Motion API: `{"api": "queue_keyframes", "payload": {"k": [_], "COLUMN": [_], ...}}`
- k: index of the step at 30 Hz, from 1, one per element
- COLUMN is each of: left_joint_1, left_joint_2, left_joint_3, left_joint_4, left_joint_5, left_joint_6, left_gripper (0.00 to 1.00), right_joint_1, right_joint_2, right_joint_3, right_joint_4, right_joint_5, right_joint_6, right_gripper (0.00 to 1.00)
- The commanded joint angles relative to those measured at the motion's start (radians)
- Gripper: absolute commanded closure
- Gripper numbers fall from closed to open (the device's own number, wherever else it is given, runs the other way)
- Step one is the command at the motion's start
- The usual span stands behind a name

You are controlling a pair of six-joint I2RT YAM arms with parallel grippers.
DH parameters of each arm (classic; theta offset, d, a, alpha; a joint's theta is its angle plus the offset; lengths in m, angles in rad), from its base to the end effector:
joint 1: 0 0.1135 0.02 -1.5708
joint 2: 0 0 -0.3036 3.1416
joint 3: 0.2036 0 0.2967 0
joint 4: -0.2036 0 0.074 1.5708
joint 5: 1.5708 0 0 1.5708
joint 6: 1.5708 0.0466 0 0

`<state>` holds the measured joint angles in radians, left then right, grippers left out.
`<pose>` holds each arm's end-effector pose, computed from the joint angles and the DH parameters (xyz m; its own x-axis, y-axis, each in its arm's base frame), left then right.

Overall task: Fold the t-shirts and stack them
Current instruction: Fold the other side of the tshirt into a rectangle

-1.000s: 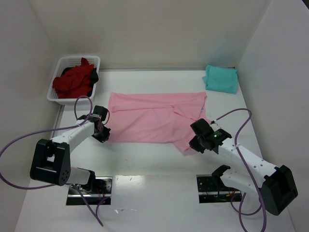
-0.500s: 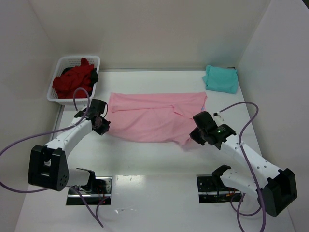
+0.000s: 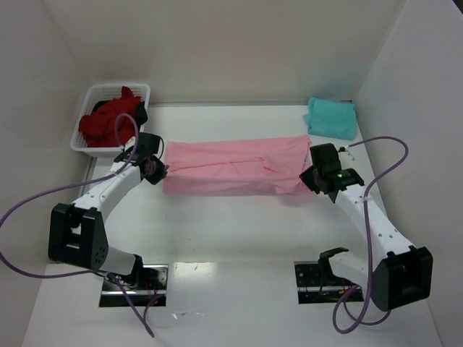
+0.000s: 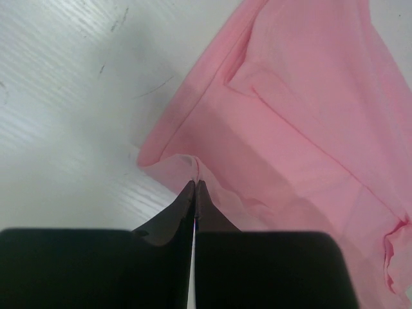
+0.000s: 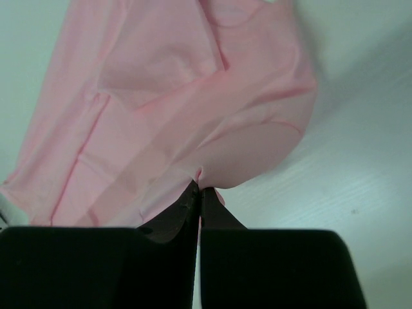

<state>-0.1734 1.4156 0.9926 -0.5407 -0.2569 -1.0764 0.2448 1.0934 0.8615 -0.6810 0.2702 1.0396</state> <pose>0.3277 -0.0454 0.2511 -0.4051 -0.7934 -0.4544 -0.7007 0.5887 -0.4032 0.2454 0.0485 0.2807 -0.4537 0.7431 -0.4918 0.6238 0.6590 0.4202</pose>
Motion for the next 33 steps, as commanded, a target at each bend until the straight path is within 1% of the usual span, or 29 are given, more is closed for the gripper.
{"api": "queue_keyframes", "payload": {"k": [1,3,9,11,15,18,21,23,30,33], "left_joint_1": [0.005,0.005,0.009,0.019,0.038,0.048,0.069,0.078,0.078,0.078], "left_joint_2": [0.068,0.116,0.195,0.222,0.269,0.292,0.313,0.324,0.382,0.394], "left_joint_3": [0.079,0.104,0.152,0.167,0.191,0.211,0.22,0.229,0.259,0.259], "left_joint_4": [0.065,0.079,0.088,0.097,0.101,0.107,0.107,0.109,0.127,0.127], "left_joint_5": [-0.018,-0.018,-0.018,-0.018,-0.018,-0.027,-0.027,-0.025,-0.018,-0.01], "left_joint_6": [0.045,0.055,0.055,0.055,0.064,0.067,0.075,0.086,0.095,0.093], "left_gripper": [1.0,1.0,1.0,1.0,1.0,1.0,1.0,1.0,1.0,1.0], "right_joint_1": [-0.022,-0.022,-0.035,-0.039,-0.058,-0.067,-0.076,-0.082,-0.091,-0.091], "right_joint_2": [0.059,0.09,0.199,0.233,0.305,0.352,0.393,0.426,0.485,0.517], "right_joint_3": [0.063,0.073,0.102,0.126,0.168,0.186,0.195,0.205,0.185,0.195], "right_joint_4": [0.13,0.157,0.254,0.26,0.288,0.308,0.339,0.35,0.45,0.452], "right_joint_5": [0.006,0.001,-0.031,-0.019,-0.019,-0.019,-0.019,-0.028,-0.065,-0.075], "right_joint_6": [-0.079,-0.09,-0.128,-0.139,-0.167,-0.182,-0.194,-0.205,-0.243,-0.245], "right_gripper": [0.99,0.99,0.96,0.94,0.94,0.94,0.9,0.9,0.89,0.89]}}
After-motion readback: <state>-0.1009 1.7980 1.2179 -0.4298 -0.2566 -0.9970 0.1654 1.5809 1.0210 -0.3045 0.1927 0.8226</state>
